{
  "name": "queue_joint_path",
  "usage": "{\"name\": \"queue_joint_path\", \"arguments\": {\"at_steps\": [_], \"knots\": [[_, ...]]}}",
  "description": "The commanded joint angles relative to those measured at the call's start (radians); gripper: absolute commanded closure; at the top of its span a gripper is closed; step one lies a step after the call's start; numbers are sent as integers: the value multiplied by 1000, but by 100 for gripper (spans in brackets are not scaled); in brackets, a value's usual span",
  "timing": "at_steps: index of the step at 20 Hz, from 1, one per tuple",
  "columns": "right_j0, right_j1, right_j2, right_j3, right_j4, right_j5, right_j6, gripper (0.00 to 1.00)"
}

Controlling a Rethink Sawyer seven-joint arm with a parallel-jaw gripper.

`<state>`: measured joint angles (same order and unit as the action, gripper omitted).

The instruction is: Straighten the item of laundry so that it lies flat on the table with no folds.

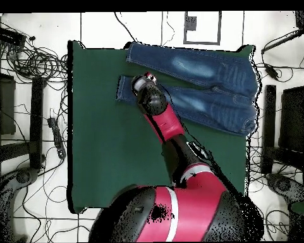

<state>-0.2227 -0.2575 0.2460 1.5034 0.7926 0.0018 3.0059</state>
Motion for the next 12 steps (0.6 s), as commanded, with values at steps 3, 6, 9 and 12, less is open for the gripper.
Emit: {"name": "queue_joint_path", "arguments": {"at_steps": [3,6,9,12], "knots": [[147,71,56,85,135,81,236,100],[154,45,30,112,143,119,224,100],[174,17,-5,144,155,170,224,100],[179,11,1,167,162,156,219,100]]}}
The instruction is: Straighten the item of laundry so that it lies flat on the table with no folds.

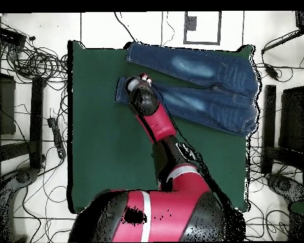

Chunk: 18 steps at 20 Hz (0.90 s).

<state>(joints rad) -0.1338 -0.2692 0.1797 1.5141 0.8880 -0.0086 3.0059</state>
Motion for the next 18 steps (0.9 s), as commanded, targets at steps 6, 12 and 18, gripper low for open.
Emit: {"name": "queue_joint_path", "arguments": {"at_steps": [6,12,18], "knots": [[95,23,80,186,76,131,210,100],[50,1,127,239,51,102,191,100],[71,-13,60,232,50,187,169,100]]}}
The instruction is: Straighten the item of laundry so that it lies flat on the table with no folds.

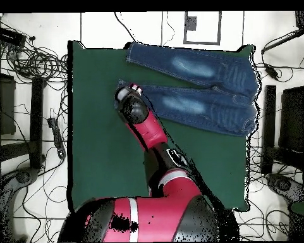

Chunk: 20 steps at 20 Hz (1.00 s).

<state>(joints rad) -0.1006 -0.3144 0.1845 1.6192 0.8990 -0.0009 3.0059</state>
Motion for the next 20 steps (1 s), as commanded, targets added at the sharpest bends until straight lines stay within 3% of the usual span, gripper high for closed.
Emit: {"name": "queue_joint_path", "arguments": {"at_steps": [1,4,5,9,16,20], "knots": [[32,29,53,129,33,190,162,100],[79,24,-38,104,19,264,175,100],[158,57,-184,27,-26,388,212,100],[176,87,-311,-49,-128,505,171,100],[166,44,-374,-84,-208,617,183,100],[105,-25,-312,-30,-216,619,106,100]]}}
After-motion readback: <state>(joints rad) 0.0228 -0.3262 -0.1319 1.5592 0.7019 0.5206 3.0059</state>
